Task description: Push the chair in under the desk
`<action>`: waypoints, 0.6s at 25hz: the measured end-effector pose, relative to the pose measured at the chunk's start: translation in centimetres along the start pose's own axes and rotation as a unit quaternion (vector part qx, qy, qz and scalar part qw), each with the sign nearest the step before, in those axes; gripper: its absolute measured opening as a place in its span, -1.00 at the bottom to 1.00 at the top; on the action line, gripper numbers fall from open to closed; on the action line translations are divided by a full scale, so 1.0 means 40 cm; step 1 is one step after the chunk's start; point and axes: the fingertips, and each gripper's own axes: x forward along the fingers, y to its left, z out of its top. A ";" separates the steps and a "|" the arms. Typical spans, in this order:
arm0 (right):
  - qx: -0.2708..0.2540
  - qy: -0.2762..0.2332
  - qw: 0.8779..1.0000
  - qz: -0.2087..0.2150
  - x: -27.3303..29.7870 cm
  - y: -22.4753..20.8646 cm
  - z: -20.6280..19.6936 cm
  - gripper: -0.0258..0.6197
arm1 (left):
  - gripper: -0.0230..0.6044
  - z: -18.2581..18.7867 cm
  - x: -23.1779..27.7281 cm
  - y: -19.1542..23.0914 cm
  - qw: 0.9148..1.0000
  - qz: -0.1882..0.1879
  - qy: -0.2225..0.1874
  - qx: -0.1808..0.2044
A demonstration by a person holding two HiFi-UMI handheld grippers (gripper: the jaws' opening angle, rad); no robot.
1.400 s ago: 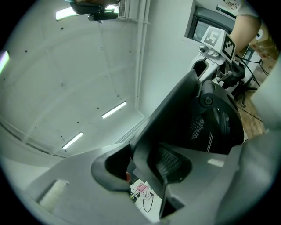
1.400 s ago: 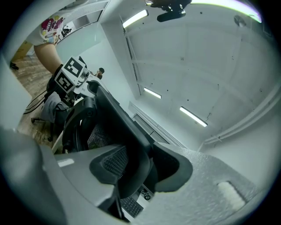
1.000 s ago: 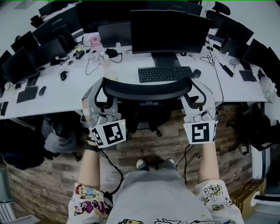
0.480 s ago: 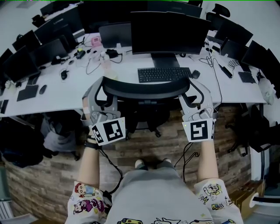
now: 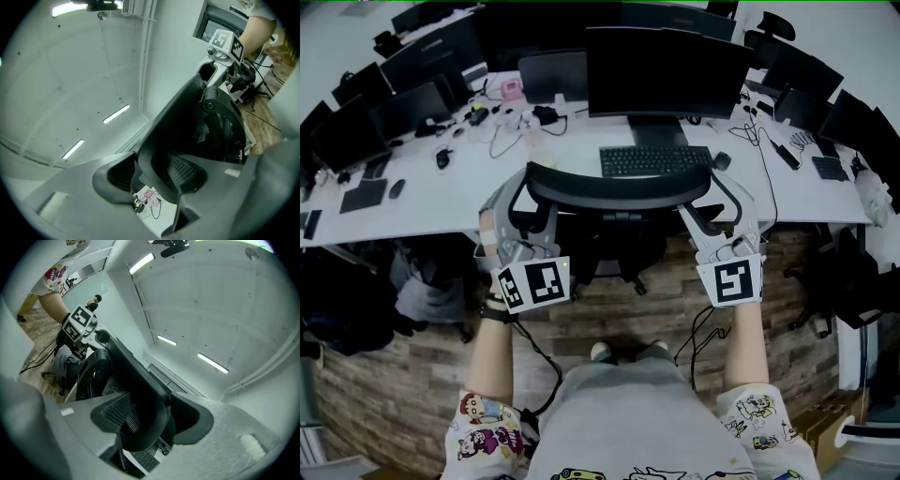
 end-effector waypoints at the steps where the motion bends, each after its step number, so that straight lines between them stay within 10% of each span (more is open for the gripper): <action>1: 0.000 0.002 1.000 0.002 -0.006 0.002 -0.002 -0.11 | -0.23 -0.006 -0.006 -0.002 1.000 -0.001 0.003 -0.003; 15: 0.044 0.006 0.999 0.003 -0.103 0.077 -0.007 -0.11 | -0.22 -0.016 -0.105 -0.031 0.999 -0.031 0.010 -0.037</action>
